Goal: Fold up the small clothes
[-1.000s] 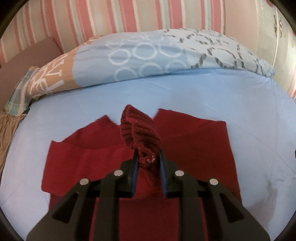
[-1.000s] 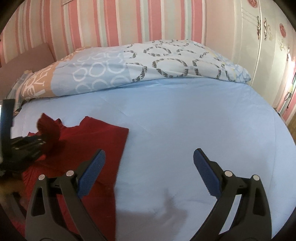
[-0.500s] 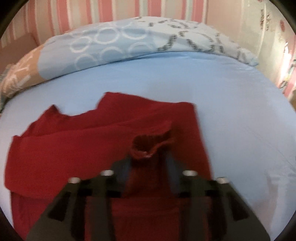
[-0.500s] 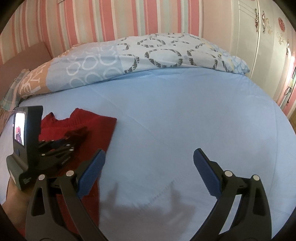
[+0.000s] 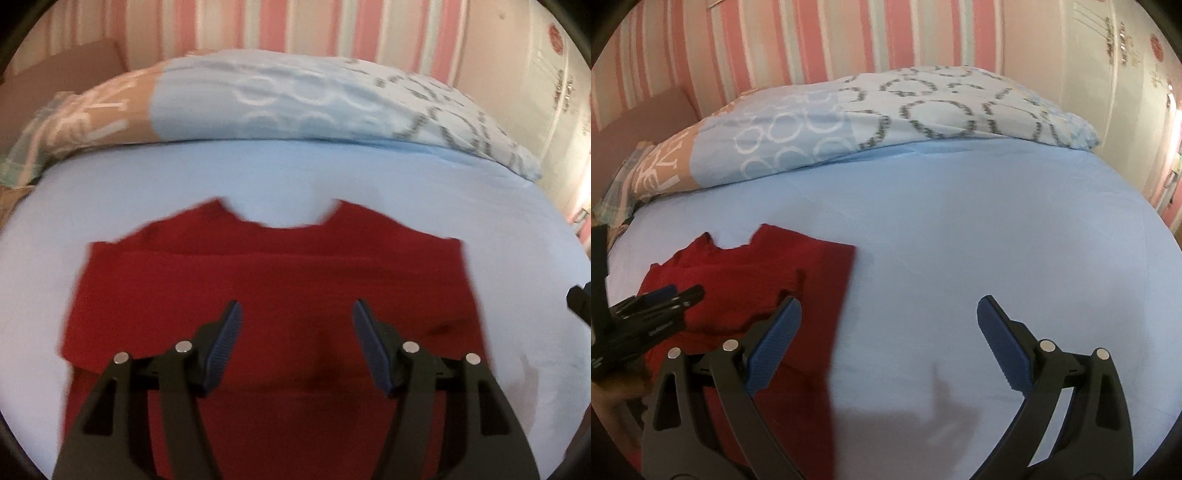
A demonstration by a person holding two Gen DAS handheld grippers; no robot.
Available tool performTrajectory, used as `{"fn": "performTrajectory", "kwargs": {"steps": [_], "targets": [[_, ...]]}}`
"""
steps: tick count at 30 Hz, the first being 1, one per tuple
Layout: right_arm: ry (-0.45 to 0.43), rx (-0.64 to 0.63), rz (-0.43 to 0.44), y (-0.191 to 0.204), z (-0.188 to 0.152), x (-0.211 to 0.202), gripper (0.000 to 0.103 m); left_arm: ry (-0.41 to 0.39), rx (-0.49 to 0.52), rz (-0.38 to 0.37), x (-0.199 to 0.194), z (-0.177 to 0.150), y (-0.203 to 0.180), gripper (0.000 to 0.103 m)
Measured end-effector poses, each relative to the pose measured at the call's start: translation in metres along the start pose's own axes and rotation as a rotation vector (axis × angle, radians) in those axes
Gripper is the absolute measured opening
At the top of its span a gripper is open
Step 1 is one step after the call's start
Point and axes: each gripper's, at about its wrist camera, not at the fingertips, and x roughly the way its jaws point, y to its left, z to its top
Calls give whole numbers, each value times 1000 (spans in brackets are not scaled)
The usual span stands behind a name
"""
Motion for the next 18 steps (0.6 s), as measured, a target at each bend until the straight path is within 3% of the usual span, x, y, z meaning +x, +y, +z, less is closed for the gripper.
{"fn": "performTrajectory", "kwargs": {"steps": [10,12,18], "targets": [[11,-116,44,103,15,44,97,2,-98,92,12,-1,116,65],[12,-117,63,119,15,52,97,-12,-116,91,15,-1,129,73],[68,-131,143,165,6,92,98,-13,-100,64,29,-9,137,83]]}}
